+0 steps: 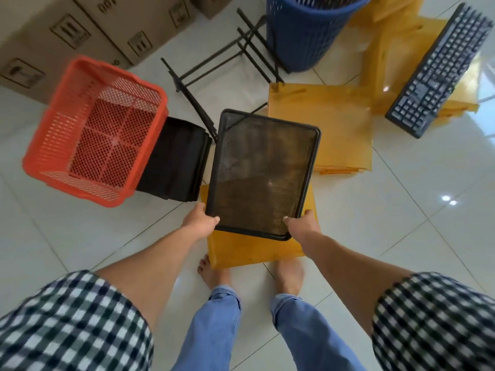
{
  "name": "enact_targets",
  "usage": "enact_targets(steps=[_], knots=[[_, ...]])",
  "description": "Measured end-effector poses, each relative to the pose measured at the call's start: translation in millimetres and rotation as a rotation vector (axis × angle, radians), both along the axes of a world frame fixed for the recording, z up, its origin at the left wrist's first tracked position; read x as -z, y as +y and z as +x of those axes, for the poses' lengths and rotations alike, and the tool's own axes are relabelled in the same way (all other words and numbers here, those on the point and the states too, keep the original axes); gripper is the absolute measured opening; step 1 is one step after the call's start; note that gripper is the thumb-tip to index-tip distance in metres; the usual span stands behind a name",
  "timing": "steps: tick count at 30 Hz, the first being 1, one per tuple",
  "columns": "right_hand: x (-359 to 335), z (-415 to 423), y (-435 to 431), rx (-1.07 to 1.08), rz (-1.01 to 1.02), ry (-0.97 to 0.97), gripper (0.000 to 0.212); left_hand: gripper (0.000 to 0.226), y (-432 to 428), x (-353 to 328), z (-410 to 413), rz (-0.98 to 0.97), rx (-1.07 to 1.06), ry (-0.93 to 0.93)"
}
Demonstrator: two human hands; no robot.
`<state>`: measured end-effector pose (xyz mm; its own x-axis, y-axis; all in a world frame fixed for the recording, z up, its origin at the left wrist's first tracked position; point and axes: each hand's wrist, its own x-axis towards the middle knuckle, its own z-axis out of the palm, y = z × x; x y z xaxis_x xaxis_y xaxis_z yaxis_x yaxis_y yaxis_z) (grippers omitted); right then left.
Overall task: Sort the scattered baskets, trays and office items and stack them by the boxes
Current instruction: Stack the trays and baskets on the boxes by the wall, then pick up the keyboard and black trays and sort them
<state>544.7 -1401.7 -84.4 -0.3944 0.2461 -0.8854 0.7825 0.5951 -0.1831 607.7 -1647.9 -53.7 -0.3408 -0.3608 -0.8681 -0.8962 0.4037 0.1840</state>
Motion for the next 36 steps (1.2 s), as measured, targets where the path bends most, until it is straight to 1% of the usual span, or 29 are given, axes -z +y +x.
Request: enact_targets(steps=[2,3,6,10,13,16,19,22,26,31,36], knots=[[-30.7,0.5,0.2,-0.022,-0.017,-0.005,0.074,0.055,5.4,-27.6,2.0,-0.001,-0.006,0.026],[-48.3,1.1,0.0,-0.029,-0.021,-0.002,0.077,0.059,8.8,-43.4,2.2,-0.011,0.0,0.036],[-108.7,5.9,0.7,-0.087,-0.018,0.068,0.075,0.063,22.1,-99.2,0.8,-0.069,0.11,0.067],[-197.9,15.7,8.0,-0.303,0.025,0.207,0.073,0.063,42.4,-185.9,1.2,-0.131,0.293,0.119],[-264.0,23.6,13.9,-0.43,0.075,0.326,0.07,0.064,55.2,-252.2,1.4,-0.229,0.435,0.138],[-322.2,29.8,16.9,-0.509,0.142,0.4,0.073,0.064,65.9,-311.2,0.7,-0.315,0.518,0.146],[-372.1,32.5,16.5,-0.537,0.202,0.454,0.076,0.067,75.8,-361.8,-2.6,-0.374,0.597,0.171],[-412.3,31.8,15.1,-0.515,0.238,0.539,0.079,0.069,83.0,-402.5,-14.4,-0.417,0.643,0.229],[-445.4,25.1,17.3,-0.439,0.281,0.579,0.08,0.07,87.2,-435.6,-33.5,-0.457,0.7,0.314],[-475.7,22.0,17.2,-0.213,0.339,0.633,0.083,0.072,90.8,-467.5,-52.3,-0.494,0.805,0.422],[-504.9,29.3,23.5,0.001,0.35,0.683,0.082,0.072,103.4,-492.8,-69.9,-0.492,0.924,0.578]])
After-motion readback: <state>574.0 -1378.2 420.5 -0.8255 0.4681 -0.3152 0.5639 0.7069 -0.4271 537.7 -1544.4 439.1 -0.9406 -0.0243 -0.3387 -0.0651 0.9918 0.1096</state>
